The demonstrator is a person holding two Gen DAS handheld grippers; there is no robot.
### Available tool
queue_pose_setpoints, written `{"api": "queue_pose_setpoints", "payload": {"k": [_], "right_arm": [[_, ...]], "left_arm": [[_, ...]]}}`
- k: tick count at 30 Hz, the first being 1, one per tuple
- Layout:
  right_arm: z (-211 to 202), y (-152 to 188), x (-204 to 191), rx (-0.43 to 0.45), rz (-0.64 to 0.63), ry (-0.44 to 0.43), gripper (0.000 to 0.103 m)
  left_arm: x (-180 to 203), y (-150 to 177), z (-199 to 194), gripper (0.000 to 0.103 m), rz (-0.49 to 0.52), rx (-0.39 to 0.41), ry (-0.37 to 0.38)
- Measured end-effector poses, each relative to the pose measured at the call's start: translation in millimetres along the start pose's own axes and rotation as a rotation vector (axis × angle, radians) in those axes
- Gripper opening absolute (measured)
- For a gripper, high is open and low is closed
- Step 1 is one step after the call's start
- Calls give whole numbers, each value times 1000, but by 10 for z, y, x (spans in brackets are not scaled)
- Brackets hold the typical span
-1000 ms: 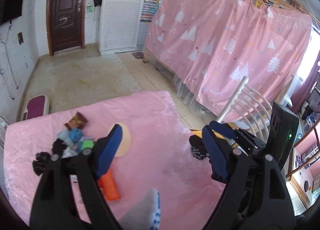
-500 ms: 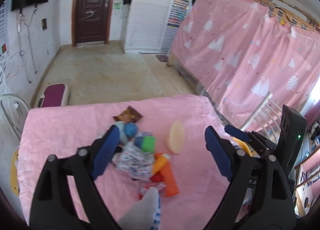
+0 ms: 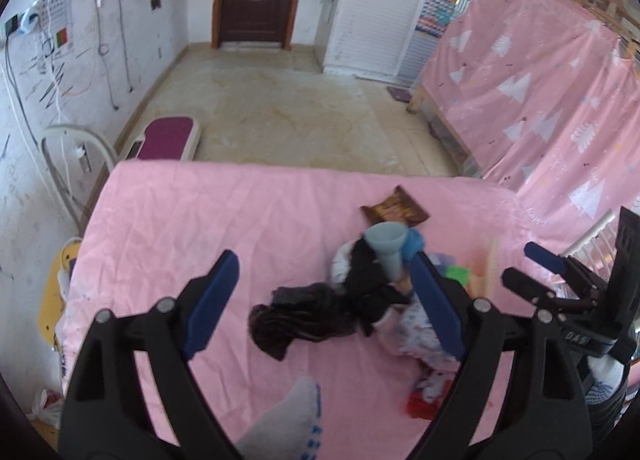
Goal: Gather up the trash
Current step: 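Move both open grippers back over the items on the bed, then grasp the black plastic bag with the left gripper while the right gripper grasps the beige round brush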
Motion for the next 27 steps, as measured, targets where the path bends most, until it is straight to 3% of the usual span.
{"api": "queue_pose_setpoints", "payload": {"k": [11, 18, 24, 27], "right_arm": [[337, 9, 63, -69, 3, 0, 77], [469, 71, 49, -105, -5, 0, 77], [523, 88, 51, -113, -9, 3, 77], [518, 105, 74, -107, -8, 5, 76]], "left_arm": [[-119, 192, 395, 83, 7, -102, -42], [-105, 224, 434, 83, 26, -88, -43], [-88, 280, 410, 72, 22, -96, 20], [-64, 312, 393, 59, 28, -96, 44]]}}
Point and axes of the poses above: each gripper's, at about its wrist camera, not at the fingertips, and z roughly the way its jaws point, x to its right, y to its underside, the point moved 4 cm from there along z, roughly the way its jaws point, and after that the axes turned 4 degrees about x, right-handed, at the moved point
